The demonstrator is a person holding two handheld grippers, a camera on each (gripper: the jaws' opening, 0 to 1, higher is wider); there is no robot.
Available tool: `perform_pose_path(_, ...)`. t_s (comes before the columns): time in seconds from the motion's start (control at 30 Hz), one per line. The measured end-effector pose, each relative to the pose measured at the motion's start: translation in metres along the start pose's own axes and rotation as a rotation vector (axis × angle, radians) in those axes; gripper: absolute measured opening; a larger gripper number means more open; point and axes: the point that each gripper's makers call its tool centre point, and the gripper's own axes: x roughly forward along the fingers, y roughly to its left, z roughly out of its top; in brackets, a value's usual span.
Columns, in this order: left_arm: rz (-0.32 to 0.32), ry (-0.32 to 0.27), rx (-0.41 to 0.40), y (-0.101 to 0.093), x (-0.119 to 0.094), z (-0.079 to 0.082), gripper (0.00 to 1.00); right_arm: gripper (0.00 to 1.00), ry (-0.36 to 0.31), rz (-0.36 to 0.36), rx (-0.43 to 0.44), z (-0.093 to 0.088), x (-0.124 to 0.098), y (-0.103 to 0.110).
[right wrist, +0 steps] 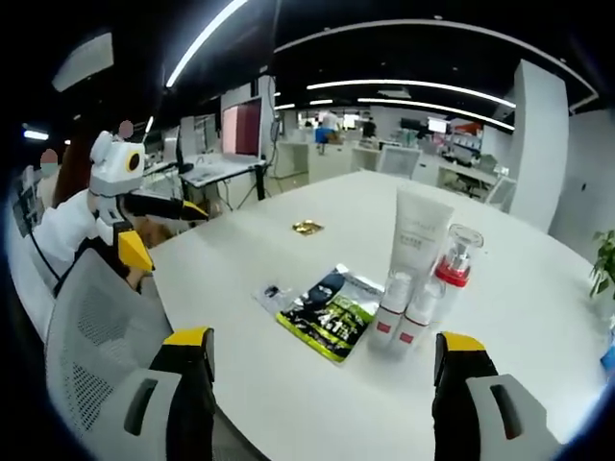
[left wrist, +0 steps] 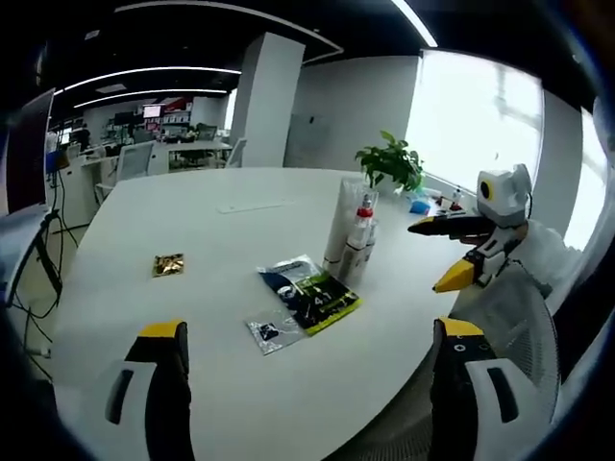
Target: Arrange the skincare products in the storage area until every visible bottle or jar stands upright without overlapping.
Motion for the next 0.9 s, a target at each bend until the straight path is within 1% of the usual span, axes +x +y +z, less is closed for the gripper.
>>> perform_pose_path(0.13, -0.004, -0.003, -0.005, 0.007, -0.002, -0.001, 0.99, 0.99, -0.003, 0.03, -0.027, 0.01, 0.008, 0.009)
perform_pose_path(0.33, 0.008, -0.007, -0.019, 0.027, -0.006, -0.004, 0.99, 0.99, -0.004, 0.077, -0.077, 0.025, 0.022, 0.024)
perform_pose_path(0.57, 0.011, -0.01, -0.029, 0.03, -0.01, -0.006, 0.99, 0.99, -0.017, 0.129, -0.129, 0.046, 0.044, 0.037)
perform_pose_path(0.8, 0.026, -0.019, -0.045, 0.034, -0.016, -0.005, 0.99, 0.96, -0.026, 0.181, -0.141, 0.063, 0.07, 0.045)
perform_pose_path(0.9, 0.031, -0.026, -0.048, 0.034, -0.019, -0.004, 0.99, 0.95, -0.029, 0.199, -0.147, 0.07, 0.085, 0.046)
